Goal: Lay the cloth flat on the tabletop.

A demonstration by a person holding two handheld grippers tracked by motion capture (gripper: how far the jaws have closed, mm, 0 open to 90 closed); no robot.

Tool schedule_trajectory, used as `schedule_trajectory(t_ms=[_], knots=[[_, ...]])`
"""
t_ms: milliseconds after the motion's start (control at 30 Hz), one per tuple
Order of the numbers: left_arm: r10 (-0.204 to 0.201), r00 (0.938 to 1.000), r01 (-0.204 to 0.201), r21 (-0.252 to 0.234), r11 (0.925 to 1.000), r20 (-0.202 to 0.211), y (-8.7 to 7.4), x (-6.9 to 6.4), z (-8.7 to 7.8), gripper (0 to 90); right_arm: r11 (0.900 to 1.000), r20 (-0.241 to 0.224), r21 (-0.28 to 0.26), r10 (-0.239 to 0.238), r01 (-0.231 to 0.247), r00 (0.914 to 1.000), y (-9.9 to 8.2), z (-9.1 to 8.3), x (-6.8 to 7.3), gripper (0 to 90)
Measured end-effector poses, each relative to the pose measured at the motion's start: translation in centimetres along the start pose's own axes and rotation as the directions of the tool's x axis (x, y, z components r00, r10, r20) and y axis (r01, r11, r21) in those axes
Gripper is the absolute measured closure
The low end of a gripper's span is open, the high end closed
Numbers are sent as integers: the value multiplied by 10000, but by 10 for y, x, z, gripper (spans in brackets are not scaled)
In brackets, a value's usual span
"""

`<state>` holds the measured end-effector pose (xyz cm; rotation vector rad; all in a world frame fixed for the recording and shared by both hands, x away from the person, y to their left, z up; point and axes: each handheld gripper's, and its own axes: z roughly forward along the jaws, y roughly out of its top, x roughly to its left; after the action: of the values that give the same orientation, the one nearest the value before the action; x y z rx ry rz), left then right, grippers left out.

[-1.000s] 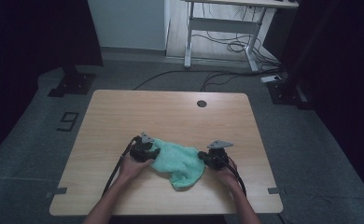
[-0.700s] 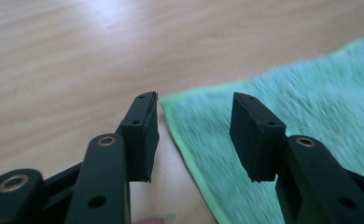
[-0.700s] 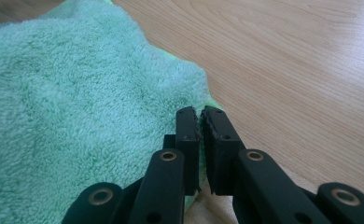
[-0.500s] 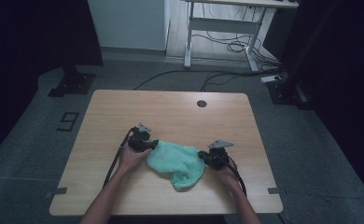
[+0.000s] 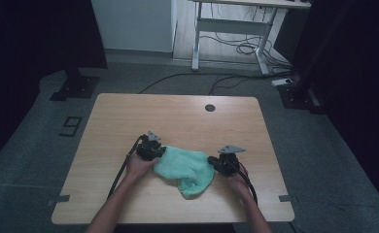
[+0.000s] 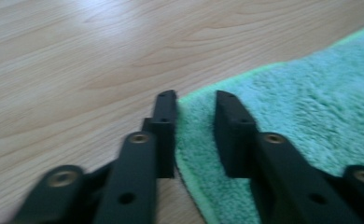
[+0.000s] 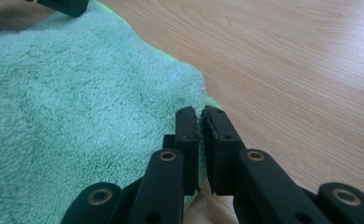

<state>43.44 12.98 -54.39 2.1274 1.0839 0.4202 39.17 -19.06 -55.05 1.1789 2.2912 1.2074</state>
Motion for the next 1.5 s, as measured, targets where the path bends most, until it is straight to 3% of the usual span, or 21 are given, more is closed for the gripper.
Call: schedule_trajectory(t_ms=[133,233,333,433,600,800,1067,1267,1400,1500], knots=[[102,9998,-101,-31,9999,173,-2,-2,-2,851,9998,-55,-10,190,-190,9998,0,-1,-2,840],[3,9985,3,-121,9999,539,-5,-1,-7,870,9996,-72,-153,256,-257,9996,0,-5,-3,844],[-224,9952,280,-586,9979,957,-7,1,-23,874,9984,-103,-473,319,-324,9994,3,-13,-4,846],[-186,9931,320,-1151,9928,1156,-5,0,-42,876,9951,-273,-898,397,-420,9988,6,-24,-5,848],[192,9931,21,-1808,9835,1156,-1,-8,-72,877,9910,-340,-1318,183,-226,9993,13,-40,2,848],[377,9903,-42,-2425,9701,1338,2,-12,-100,877,9768,-472,-2138,-182,77,9987,24,-68,14,848],[456,9883,-17,-2889,9573,1454,3,-12,-121,877,9642,-494,-2626,-521,374,9974,35,-83,25,848],[679,9849,-78,-3510,9364,1593,9,-18,-150,877,9438,-580,-3258,-787,557,9952,42,-106,35,848],[985,9819,-231,-4138,9101,1618,18,-23,-179,877,9213,-600,-3786,-1207,893,9909,52,-131,49,848],[1169,9801,-338,-4456,8946,1602,26,-26,-196,877,9001,-494,-4182,-1566,1219,9864,64,-152,58,847]])
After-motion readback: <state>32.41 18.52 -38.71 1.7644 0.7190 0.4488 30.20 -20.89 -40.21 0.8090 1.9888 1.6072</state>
